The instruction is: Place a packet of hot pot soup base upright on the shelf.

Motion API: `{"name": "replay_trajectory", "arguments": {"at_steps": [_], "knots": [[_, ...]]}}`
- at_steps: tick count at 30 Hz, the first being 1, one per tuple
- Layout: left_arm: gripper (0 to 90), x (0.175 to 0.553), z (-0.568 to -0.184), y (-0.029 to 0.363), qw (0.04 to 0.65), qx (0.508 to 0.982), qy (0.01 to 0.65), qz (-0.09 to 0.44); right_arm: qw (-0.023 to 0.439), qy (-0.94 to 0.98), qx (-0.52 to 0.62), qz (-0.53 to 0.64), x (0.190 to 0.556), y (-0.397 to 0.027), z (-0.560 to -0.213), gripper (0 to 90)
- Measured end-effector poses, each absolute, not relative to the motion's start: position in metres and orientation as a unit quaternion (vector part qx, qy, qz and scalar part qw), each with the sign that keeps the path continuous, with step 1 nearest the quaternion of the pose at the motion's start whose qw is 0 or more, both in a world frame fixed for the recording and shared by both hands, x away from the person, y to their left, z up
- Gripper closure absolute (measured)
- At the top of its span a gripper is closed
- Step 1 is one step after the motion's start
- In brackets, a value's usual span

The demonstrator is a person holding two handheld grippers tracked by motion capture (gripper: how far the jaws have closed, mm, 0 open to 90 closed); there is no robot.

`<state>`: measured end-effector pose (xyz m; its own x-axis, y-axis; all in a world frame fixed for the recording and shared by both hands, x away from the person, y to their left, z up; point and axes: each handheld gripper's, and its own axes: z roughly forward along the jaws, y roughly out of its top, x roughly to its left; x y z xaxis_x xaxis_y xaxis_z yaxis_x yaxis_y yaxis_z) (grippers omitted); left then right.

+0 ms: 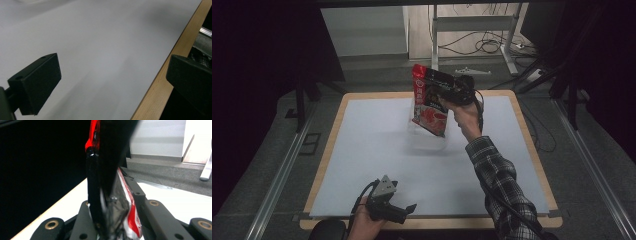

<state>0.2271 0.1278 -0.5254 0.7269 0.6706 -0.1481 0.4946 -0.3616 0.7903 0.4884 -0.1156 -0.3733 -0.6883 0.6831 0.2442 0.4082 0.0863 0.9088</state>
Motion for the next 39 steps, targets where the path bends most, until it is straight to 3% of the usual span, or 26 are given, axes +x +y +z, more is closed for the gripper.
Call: {"name": "replay_trajectory", "arguments": {"at_steps": [17,29,34,39], "knots": [[0.0,0.227,-0.526,0.126,0.436,0.821,0.355,0.094,0.109,0.736,0.388,0.544,0.487,-0.112,-0.414,71.3],[0.0,0.227,-0.528,0.124,0.432,0.826,0.350,0.093,0.107,0.743,0.393,0.531,0.486,-0.134,-0.432,68.7],[0.0,0.228,-0.527,0.126,0.450,0.813,0.361,0.074,0.117,0.757,0.384,0.516,0.487,-0.130,-0.430,54.9],[0.5,0.228,-0.527,0.125,0.447,0.817,0.358,0.076,0.119,0.760,0.383,0.511,0.487,-0.130,-0.429,46.5]]}}
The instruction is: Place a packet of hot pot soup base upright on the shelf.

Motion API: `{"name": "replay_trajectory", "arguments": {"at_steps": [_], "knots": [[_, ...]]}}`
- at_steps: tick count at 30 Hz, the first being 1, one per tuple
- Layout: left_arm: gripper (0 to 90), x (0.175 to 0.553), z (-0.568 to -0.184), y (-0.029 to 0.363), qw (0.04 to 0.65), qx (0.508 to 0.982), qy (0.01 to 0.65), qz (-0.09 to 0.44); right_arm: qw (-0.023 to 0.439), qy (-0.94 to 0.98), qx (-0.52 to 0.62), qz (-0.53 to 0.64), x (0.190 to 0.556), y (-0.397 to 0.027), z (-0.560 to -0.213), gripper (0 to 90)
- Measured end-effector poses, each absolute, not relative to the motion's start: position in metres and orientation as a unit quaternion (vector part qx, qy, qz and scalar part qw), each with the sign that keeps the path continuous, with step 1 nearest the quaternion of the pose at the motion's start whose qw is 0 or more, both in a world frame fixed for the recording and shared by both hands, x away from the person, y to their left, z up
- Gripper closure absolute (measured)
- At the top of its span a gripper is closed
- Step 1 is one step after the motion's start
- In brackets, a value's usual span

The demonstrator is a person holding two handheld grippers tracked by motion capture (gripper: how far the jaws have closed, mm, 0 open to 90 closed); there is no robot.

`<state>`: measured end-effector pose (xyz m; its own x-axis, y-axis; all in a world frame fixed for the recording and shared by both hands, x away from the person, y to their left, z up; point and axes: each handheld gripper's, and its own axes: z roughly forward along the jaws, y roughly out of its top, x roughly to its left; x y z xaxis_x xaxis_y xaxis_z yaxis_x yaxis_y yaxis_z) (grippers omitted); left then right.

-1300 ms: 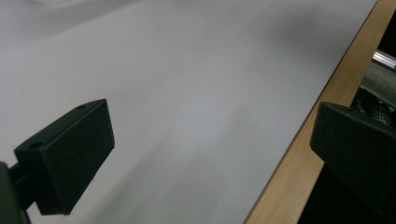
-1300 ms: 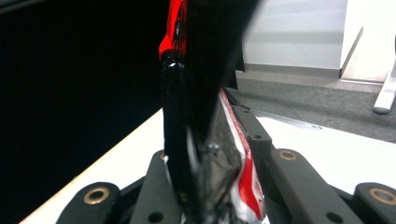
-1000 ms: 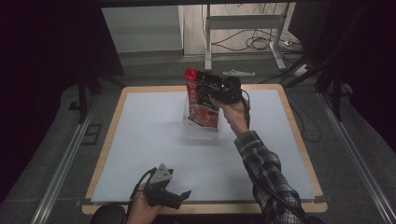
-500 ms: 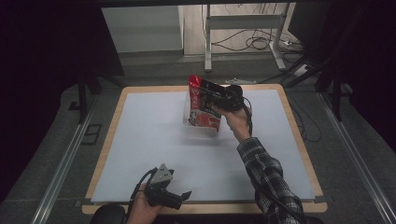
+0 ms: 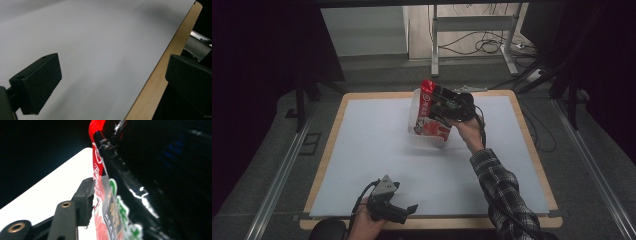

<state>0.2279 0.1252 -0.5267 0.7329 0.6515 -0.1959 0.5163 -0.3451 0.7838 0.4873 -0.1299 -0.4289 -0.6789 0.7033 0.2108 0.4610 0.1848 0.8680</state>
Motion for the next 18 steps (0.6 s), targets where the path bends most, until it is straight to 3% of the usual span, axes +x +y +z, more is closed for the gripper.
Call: {"name": "replay_trajectory", "arguments": {"at_steps": [18], "knots": [[0.9,0.2277,-0.5276,0.1234,0.436,0.826,0.349,0.079,0.131,0.782,0.356,0.495,0.4829,-0.1354,-0.4240,24.1]]}}
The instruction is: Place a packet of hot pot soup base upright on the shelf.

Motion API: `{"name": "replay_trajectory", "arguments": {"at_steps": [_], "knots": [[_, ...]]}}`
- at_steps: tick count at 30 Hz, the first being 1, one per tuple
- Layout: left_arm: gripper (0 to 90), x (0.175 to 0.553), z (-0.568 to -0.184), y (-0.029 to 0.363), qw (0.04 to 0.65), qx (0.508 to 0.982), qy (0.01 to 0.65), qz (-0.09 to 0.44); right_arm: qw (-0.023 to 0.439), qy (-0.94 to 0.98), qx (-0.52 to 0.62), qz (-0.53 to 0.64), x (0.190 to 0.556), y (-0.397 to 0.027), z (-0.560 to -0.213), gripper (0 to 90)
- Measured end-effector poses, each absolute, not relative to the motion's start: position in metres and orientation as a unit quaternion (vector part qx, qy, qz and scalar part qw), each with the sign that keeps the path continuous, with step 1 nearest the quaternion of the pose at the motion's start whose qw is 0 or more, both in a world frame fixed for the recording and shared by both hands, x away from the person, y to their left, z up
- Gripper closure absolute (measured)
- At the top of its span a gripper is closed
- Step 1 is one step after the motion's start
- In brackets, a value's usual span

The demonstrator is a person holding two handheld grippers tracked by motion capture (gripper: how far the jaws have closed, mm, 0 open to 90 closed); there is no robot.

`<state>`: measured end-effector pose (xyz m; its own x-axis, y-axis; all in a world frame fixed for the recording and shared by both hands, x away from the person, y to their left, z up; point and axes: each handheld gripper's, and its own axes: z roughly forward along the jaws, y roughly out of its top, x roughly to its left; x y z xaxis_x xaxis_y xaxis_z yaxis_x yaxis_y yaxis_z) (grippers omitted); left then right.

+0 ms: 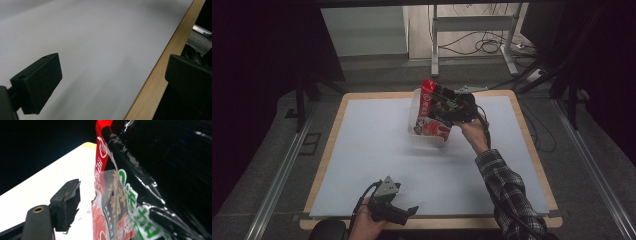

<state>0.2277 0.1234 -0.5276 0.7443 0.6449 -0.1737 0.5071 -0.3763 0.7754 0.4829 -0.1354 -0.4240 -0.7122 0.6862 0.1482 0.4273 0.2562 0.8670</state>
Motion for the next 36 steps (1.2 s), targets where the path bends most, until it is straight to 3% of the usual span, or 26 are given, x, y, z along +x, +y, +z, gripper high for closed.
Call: {"name": "replay_trajectory", "arguments": {"at_steps": [36], "knots": [[2.8,0.225,-0.524,0.124,0.453,0.825,0.330,0.073,0.145,0.800,0.339,0.473,0.447,-0.162,-0.403,11.6]]}}
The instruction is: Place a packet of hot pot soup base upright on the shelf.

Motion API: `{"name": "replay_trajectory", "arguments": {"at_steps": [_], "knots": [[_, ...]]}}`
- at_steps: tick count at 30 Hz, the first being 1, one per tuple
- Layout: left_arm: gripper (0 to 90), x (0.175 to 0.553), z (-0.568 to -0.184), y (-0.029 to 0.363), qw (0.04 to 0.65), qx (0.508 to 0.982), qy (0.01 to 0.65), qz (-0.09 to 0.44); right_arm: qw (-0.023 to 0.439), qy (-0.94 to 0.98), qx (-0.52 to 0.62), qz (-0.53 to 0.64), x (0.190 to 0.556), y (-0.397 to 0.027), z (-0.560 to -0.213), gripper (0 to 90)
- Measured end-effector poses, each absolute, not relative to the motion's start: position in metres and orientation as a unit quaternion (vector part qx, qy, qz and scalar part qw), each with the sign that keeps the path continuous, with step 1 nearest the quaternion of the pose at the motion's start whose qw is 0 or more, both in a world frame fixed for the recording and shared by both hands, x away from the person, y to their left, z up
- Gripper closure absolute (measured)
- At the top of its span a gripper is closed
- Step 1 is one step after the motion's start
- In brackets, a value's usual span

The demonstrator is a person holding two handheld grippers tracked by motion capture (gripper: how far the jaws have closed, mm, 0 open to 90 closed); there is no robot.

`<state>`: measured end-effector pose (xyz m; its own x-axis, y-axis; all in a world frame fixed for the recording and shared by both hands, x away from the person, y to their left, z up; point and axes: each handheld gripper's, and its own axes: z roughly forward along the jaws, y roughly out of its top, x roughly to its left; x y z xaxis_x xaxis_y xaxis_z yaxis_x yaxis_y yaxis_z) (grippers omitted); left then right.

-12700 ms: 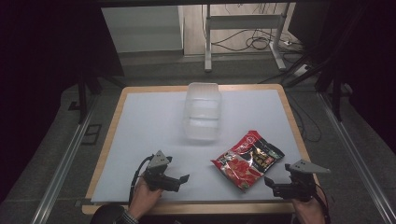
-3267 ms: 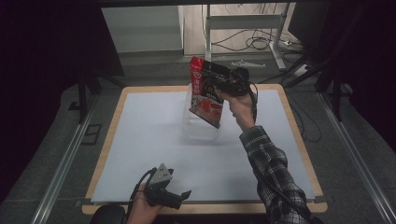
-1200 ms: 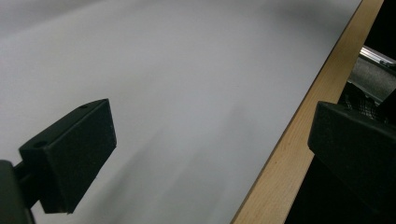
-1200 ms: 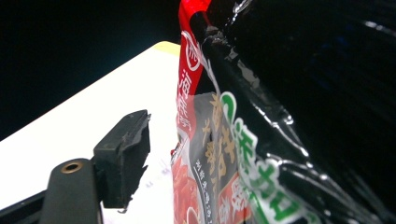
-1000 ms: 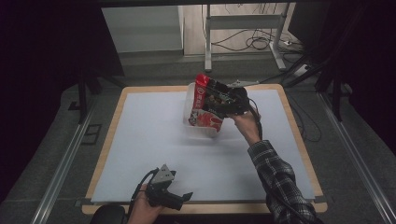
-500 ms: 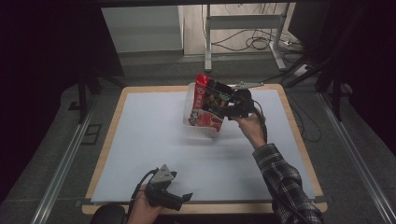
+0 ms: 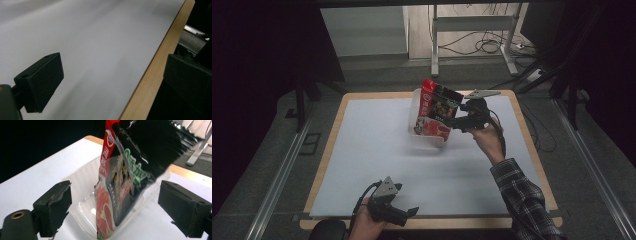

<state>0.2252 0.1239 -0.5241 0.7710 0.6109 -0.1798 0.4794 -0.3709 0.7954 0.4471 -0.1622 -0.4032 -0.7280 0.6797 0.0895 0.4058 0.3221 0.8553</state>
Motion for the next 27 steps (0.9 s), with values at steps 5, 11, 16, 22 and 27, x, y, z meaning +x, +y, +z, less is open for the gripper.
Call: {"name": "replay_trajectory", "arguments": {"at_steps": [5,11,16,22,27], "knots": [[2.6,0.225,-0.525,0.122,0.448,0.829,0.326,0.076,0.140,0.800,0.339,0.474,0.442,-0.168,-0.408,11.3],[2.4,0.224,-0.526,0.121,0.444,0.833,0.321,0.078,0.141,0.799,0.335,0.478,0.433,-0.172,-0.412,10.3],[2.4,0.224,-0.526,0.121,0.444,0.833,0.320,0.079,0.142,0.801,0.333,0.476,0.426,-0.172,-0.416,9.7],[2.4,0.224,-0.526,0.120,0.443,0.834,0.318,0.079,0.144,0.805,0.329,0.472,0.420,-0.175,-0.419,9.0],[2.3,0.225,-0.526,0.120,0.443,0.835,0.317,0.080,0.144,0.808,0.328,0.467,0.415,-0.177,-0.424,8.2]]}}
